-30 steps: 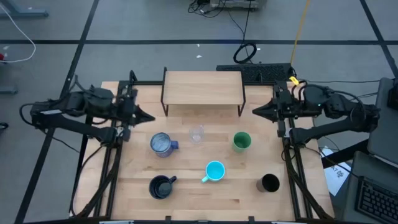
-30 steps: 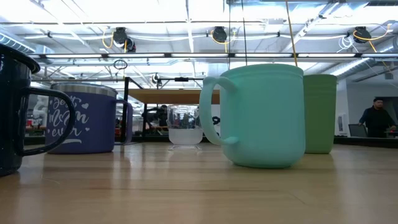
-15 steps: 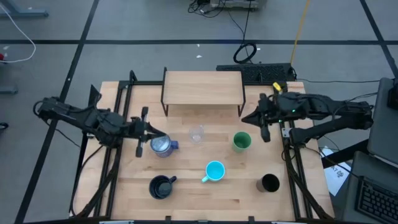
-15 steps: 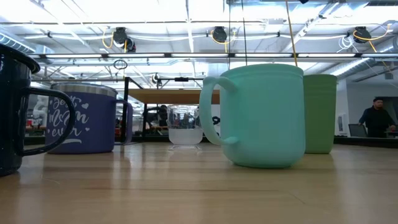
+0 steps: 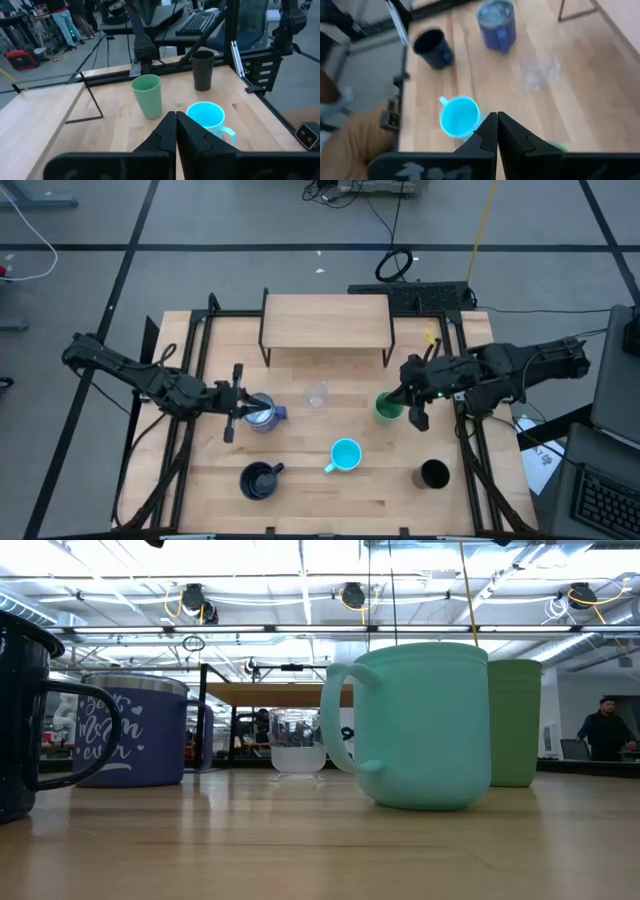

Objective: Stack small to large cups/mugs on shelf
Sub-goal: Put the black cup on the shelf

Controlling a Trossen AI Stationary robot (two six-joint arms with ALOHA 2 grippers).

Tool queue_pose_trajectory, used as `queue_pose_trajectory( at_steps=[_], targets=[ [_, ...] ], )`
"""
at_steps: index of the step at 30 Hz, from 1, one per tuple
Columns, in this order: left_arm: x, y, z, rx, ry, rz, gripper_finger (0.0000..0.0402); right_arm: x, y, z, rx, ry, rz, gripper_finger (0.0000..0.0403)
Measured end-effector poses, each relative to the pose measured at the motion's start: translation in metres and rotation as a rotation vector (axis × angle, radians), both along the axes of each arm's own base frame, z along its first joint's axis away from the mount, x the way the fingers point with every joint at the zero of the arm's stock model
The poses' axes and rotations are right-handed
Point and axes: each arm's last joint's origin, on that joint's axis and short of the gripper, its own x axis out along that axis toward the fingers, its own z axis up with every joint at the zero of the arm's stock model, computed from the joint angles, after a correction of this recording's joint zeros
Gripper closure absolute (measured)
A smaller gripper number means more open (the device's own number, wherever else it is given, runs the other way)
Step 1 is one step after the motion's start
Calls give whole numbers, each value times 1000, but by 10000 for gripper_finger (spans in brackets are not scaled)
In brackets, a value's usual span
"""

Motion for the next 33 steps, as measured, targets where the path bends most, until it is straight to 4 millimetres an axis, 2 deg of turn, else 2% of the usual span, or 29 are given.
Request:
queue_pose_trajectory(
  at_steps=[7, 13, 19, 27, 33],
  targets=[
    [2, -1, -2, 20, 12, -4, 393, 1, 12, -13, 18, 150, -9, 401],
    [3, -1, -4, 38, 28, -3, 395, 1, 20, -29, 30, 324, -61, 378],
    [4, -1, -4, 54, 24, 8, 382, 14, 27, -44, 23, 417, -40, 326],
    [4, -1, -5, 51, 26, 8, 380, 30, 26, -58, -12, 481, -10, 245],
    [4, -1, -6, 36, 44, 13, 380, 26, 34, -58, 96, 527, -10, 223]
  ],
)
